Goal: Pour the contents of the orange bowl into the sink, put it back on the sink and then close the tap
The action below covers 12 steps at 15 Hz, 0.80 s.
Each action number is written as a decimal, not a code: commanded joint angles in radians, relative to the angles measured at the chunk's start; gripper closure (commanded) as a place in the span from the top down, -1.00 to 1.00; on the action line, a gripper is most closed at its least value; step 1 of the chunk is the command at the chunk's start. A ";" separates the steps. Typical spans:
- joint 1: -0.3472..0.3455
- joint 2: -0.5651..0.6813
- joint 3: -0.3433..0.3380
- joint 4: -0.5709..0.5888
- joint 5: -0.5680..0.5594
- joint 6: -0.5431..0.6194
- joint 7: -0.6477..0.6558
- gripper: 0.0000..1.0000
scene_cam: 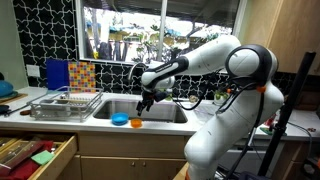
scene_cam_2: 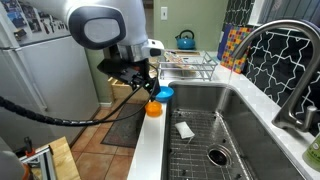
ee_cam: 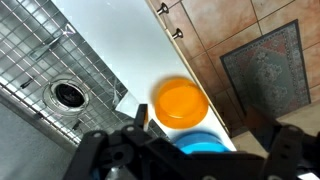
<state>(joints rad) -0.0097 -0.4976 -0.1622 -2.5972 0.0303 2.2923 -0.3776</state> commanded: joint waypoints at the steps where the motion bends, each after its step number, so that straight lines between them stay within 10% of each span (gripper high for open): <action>1: -0.026 0.140 0.005 0.044 -0.038 0.048 0.036 1.00; 12: -0.051 0.344 0.004 0.128 0.006 0.141 0.084 0.96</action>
<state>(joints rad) -0.0503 -0.2003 -0.1630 -2.4914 0.0191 2.4143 -0.3148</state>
